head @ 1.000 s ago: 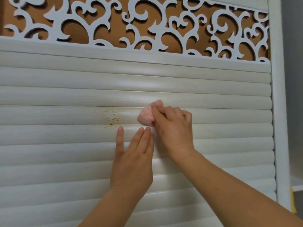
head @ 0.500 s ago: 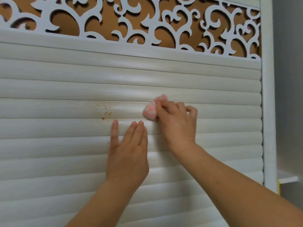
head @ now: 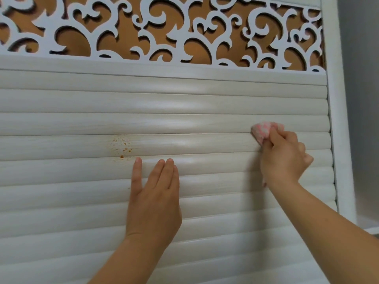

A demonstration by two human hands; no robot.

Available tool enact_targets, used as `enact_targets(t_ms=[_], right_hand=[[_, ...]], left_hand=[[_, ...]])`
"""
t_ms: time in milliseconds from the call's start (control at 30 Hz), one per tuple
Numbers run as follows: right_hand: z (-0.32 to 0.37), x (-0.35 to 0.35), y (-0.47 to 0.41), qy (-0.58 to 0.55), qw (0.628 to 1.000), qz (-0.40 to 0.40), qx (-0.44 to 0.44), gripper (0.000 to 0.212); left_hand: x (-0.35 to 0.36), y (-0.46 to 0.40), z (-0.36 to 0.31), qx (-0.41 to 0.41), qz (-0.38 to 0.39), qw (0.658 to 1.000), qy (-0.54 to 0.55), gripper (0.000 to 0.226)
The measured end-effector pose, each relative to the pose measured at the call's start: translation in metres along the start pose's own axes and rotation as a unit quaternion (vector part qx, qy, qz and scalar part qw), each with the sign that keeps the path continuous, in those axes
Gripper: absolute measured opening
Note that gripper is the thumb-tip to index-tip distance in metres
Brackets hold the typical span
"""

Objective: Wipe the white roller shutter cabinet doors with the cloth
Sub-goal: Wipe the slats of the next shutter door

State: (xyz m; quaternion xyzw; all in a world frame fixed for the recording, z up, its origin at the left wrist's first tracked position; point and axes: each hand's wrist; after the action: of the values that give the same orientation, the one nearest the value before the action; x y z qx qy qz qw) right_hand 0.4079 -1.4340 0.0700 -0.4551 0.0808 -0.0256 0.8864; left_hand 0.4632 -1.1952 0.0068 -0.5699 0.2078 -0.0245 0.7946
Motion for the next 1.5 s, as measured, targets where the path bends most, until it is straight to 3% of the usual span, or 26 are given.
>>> enact_targets(t_ms=[67, 300, 400, 467, 567, 700, 900, 1100, 1200, 1500], right_hand=[[0.020, 0.007, 0.007, 0.014, 1.000, -0.010, -0.006, 0.033], [0.112, 0.016, 0.044, 0.012, 0.963, 0.009, -0.268, 0.037], [0.124, 0.019, 0.045, 0.019, 0.933, 0.040, -0.357, 0.035], [0.113, 0.017, 0.031, 0.010, 0.927, 0.003, -0.375, 0.029], [0.082, 0.012, 0.008, 0.031, 0.938, -0.001, -0.345, 0.029], [0.038, -0.004, -0.010, 0.029, 0.973, 0.043, -0.224, 0.033], [-0.014, -0.003, -0.011, 0.002, 0.998, -0.003, -0.061, 0.033], [-0.014, 0.015, 0.042, -0.041, 0.996, -0.047, 0.058, 0.033], [0.005, 0.026, 0.069, -0.047, 0.997, -0.066, 0.014, 0.033], [0.075, 0.036, 0.115, -0.042, 0.961, -0.051, -0.270, 0.039]], left_hand=[[-0.001, 0.000, -0.002, -0.007, 0.001, 1.000, 0.005, 0.056], [0.003, -0.001, -0.002, -0.005, -0.012, 1.000, -0.005, 0.052], [0.003, 0.000, -0.001, -0.002, -0.013, 1.000, -0.018, 0.051], [0.003, 0.000, 0.001, 0.005, -0.018, 1.000, -0.023, 0.051], [0.003, 0.002, 0.003, 0.015, -0.019, 0.999, -0.031, 0.053], [0.003, 0.003, 0.003, 0.010, -0.006, 1.000, -0.029, 0.056], [0.003, 0.003, 0.002, 0.001, 0.003, 1.000, -0.024, 0.057], [0.004, 0.003, -0.001, -0.015, 0.003, 1.000, -0.011, 0.058], [0.005, 0.002, -0.002, -0.018, 0.001, 1.000, -0.009, 0.057], [0.003, 0.003, -0.003, -0.016, 0.008, 1.000, -0.015, 0.053]])
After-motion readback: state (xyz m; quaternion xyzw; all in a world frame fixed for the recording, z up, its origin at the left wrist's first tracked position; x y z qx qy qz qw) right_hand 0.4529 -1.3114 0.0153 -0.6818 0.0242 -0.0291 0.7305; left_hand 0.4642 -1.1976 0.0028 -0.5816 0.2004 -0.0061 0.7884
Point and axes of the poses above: each hand's wrist, its own y-axis away from the middle knuckle, its own x-axis out of the palm, z = x × y, and after that the axes turned 7 degrees about -y, right-handed
